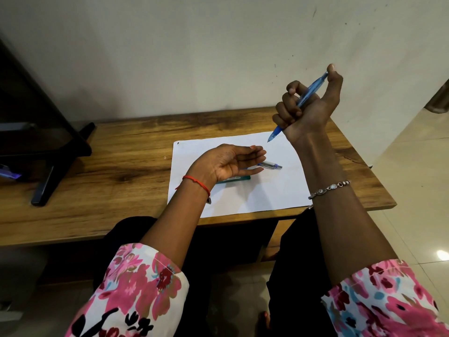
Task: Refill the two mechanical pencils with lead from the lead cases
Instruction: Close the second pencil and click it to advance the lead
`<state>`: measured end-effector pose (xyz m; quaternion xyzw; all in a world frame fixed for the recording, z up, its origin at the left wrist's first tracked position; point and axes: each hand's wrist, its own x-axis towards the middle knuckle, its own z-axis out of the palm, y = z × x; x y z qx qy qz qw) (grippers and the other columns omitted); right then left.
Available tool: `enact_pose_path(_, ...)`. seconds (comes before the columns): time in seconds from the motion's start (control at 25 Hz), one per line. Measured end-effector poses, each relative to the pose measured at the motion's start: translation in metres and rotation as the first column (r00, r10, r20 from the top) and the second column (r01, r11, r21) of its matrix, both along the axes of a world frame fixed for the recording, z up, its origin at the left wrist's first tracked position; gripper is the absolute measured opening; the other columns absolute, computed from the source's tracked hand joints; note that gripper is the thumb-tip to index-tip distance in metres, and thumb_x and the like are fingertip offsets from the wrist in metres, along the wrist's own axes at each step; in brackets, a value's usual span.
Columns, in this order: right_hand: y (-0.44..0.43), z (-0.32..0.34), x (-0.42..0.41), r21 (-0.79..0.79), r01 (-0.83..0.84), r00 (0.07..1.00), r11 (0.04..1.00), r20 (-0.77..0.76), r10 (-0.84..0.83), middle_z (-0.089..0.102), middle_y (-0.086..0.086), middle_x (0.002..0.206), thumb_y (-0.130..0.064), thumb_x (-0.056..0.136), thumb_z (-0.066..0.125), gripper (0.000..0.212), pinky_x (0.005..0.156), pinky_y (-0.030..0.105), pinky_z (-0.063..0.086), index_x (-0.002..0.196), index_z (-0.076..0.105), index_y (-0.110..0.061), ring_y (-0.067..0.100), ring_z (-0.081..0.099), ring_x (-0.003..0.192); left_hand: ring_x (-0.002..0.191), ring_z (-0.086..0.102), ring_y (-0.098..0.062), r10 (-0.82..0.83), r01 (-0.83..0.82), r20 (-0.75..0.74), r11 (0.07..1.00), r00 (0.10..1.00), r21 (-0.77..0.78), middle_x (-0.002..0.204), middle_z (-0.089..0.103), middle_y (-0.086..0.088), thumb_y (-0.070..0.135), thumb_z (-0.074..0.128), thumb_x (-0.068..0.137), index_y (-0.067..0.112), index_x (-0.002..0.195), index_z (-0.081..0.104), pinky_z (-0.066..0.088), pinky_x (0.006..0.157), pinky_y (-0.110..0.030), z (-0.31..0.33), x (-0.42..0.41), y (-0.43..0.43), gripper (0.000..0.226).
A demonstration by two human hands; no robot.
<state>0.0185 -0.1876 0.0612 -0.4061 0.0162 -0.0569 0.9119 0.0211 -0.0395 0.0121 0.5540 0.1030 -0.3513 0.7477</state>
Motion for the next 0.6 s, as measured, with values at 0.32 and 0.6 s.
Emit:
enact_pose_path(0.32, 0.0017, 0.0029, 0.0006, -0.125, -0.004, 1.0, 0.992, -0.028, 0.0, 0.019, -0.004, 0.038, -0.059, 0.091, 0.023, 0.065, 0.044, 0.018, 0.014, 0.058, 0.046, -0.009, 0.012, 0.012, 0.039, 0.069, 0.07, -0.018, -0.009, 0.009, -0.023, 1.0, 1.0, 0.006, 0.073, 0.072, -0.011, 0.006, 0.049, 0.092, -0.001, 0.086, 0.064, 0.057, 0.072, -0.037, 0.0006, -0.0014, -0.0044, 0.018)
enact_pose_path(0.6, 0.0032, 0.0035, 0.0006, -0.134, -0.011, 1.0, 0.991, -0.028, 0.007, 0.019, -0.005, 0.038, -0.059, 0.091, 0.023, 0.064, 0.044, 0.019, 0.014, 0.058, 0.046, -0.009, 0.012, 0.011, 0.039, 0.077, 0.067, -0.019, -0.03, 0.03, -0.038, 0.999, 0.999, 0.01, 0.073, 0.072, -0.01, 0.005, 0.049, 0.092, -0.001, 0.088, 0.064, 0.055, 0.075, -0.038, 0.0004, -0.0026, -0.0077, 0.017)
